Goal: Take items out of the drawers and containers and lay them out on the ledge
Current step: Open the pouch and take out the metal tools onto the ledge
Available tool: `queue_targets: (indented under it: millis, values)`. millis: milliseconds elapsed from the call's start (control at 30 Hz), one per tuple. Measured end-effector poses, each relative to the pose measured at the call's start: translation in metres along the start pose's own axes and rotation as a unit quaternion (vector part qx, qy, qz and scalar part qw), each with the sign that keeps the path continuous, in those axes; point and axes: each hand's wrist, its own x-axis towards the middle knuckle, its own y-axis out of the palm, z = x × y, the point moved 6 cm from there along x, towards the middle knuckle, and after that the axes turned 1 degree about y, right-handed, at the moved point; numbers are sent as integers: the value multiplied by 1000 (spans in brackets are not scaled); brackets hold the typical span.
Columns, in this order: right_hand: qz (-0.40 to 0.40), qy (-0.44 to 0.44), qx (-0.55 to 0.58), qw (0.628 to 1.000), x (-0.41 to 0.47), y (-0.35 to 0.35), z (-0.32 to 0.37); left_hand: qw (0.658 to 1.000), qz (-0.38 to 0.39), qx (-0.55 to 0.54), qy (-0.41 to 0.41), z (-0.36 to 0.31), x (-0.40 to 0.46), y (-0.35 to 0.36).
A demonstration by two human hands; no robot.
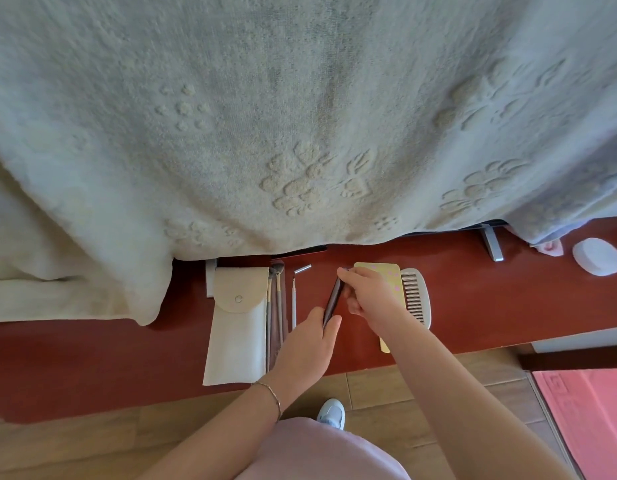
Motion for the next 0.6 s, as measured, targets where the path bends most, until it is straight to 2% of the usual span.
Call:
queue_targets:
  millis: [200,333,500,600]
  values:
    - [-21,-9,-23,999,6,5,-3,1000,-3,-7,-5,1,-2,-5]
    - [-112,-20,-24,993,23,-40,20,999,40,22,12,7,-28,10]
    - [-72,26,-68,995,27,-49,10,998,-21,-39,-40,17,-23,-7]
    - [-50,80,-56,994,29,-30,0,998,-60,30,0,11,-11,-18]
